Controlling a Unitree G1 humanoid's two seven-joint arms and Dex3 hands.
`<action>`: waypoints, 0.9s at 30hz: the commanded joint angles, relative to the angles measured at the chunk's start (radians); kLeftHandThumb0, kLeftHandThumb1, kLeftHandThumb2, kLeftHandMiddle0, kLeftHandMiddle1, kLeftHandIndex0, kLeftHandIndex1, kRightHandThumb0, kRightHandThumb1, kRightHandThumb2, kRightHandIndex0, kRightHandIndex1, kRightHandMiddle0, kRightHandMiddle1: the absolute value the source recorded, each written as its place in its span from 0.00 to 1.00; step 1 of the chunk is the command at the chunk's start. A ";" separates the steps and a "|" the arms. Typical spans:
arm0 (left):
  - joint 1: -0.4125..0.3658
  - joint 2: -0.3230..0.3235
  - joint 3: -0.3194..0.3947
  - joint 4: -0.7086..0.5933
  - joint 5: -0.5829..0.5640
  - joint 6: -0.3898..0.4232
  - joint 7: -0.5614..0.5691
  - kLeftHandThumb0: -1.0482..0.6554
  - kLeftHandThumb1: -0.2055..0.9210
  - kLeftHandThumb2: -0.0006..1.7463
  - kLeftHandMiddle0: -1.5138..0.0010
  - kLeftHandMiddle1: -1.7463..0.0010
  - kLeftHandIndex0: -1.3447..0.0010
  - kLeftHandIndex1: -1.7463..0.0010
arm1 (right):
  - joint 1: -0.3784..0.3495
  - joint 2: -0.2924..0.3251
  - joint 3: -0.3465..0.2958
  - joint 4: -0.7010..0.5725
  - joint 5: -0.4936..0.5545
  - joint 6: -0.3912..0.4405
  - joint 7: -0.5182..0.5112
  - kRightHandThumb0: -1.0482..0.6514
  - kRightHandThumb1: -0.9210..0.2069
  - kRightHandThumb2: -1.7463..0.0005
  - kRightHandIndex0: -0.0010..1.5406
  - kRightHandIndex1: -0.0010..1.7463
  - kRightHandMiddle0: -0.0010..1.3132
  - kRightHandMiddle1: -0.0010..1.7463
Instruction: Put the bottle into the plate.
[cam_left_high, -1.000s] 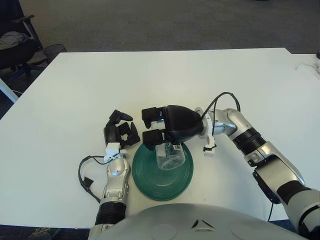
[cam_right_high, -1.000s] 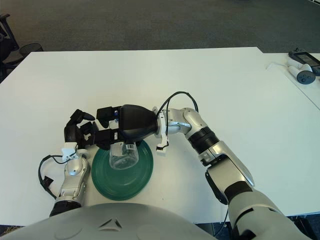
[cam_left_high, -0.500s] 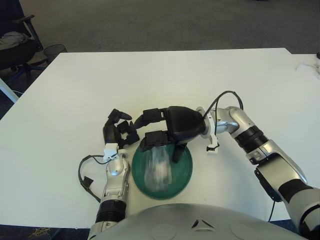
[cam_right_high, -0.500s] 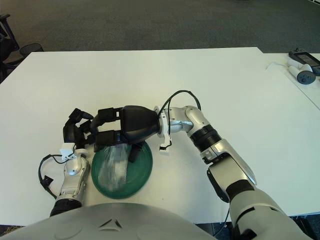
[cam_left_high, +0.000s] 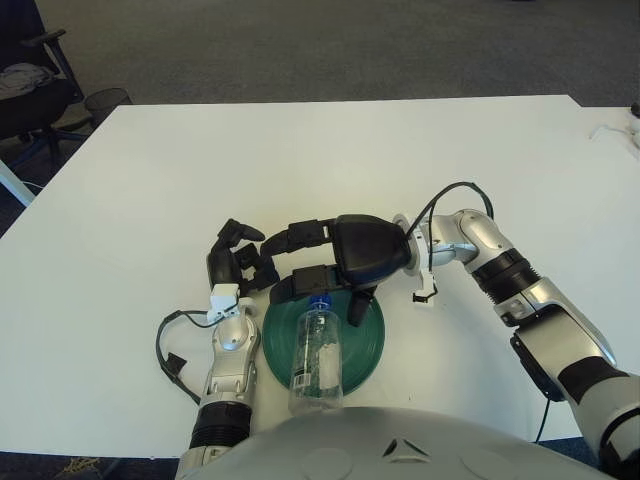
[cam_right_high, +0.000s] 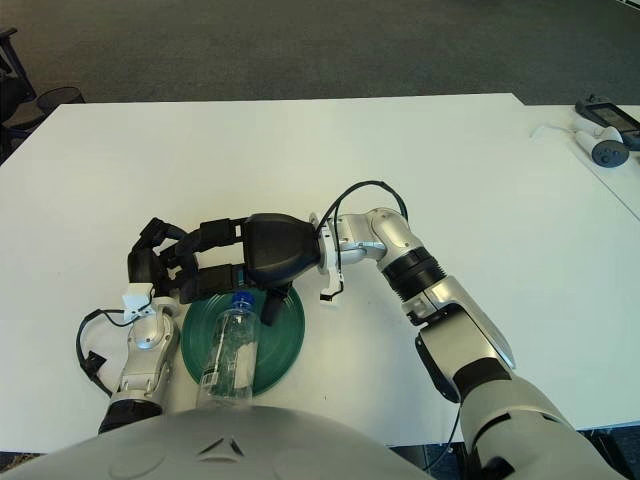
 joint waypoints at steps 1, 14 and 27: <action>0.028 -0.013 -0.003 0.006 0.010 0.034 0.011 0.29 0.29 0.89 0.15 0.00 0.43 0.00 | -0.013 -0.006 0.002 0.002 -0.015 -0.002 -0.020 0.20 0.00 0.59 0.02 0.17 0.00 0.31; 0.011 0.011 0.001 0.049 0.042 0.058 0.039 0.29 0.29 0.89 0.14 0.00 0.42 0.00 | -0.042 -0.016 -0.005 0.001 -0.051 0.017 -0.050 0.20 0.00 0.66 0.04 0.14 0.00 0.36; -0.022 0.089 -0.021 0.265 0.136 -0.234 0.099 0.31 0.35 0.84 0.19 0.00 0.47 0.00 | -0.087 -0.005 -0.055 0.120 0.090 0.087 -0.087 0.24 0.00 0.56 0.06 0.13 0.00 0.27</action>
